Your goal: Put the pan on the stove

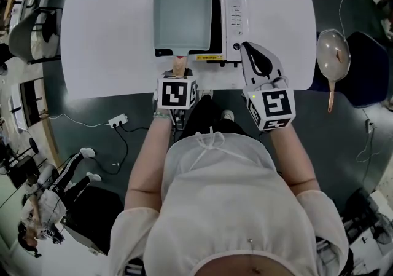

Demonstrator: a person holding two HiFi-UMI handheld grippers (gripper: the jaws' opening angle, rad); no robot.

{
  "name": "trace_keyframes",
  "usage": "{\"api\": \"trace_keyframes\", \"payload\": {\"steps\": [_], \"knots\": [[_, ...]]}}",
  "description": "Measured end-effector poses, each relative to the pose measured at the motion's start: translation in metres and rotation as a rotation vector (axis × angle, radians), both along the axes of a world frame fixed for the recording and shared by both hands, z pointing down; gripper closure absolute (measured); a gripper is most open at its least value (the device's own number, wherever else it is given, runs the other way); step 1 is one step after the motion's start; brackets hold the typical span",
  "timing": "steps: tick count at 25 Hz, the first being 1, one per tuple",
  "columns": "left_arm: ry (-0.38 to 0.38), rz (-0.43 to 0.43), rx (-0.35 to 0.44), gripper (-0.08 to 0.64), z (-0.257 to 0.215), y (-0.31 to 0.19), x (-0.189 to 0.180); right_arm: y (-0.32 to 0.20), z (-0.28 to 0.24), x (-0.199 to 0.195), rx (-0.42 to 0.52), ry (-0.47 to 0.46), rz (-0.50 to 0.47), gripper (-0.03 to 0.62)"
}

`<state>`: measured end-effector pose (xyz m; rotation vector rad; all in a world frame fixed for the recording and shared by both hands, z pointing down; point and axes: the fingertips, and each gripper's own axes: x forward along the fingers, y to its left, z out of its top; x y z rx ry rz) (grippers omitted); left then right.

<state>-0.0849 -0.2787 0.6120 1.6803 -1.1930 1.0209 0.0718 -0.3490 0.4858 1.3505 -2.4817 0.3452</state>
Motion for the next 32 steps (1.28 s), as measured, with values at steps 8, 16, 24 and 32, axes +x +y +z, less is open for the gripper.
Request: {"api": "trace_keyframes", "payload": {"steps": [8, 16, 24, 32], "knots": [[-0.003, -0.002, -0.067, 0.528, 0.009, -0.004, 0.000, -0.011, 0.004, 0.003, -0.022, -0.007, 0.015, 0.586], [0.115, -0.004, -0.155, 0.526, -0.001, -0.008, 0.011, -0.013, 0.008, 0.006, -0.040, -0.007, 0.036, 0.586], [0.091, 0.082, -0.202, 0.428, -0.004, -0.002, 0.012, -0.009, 0.010, 0.009, -0.045, 0.000, 0.041, 0.586], [0.053, 0.048, -0.045, 0.256, -0.034, -0.008, 0.010, 0.001, -0.003, 0.006, -0.011, 0.008, 0.031, 0.586]]}}
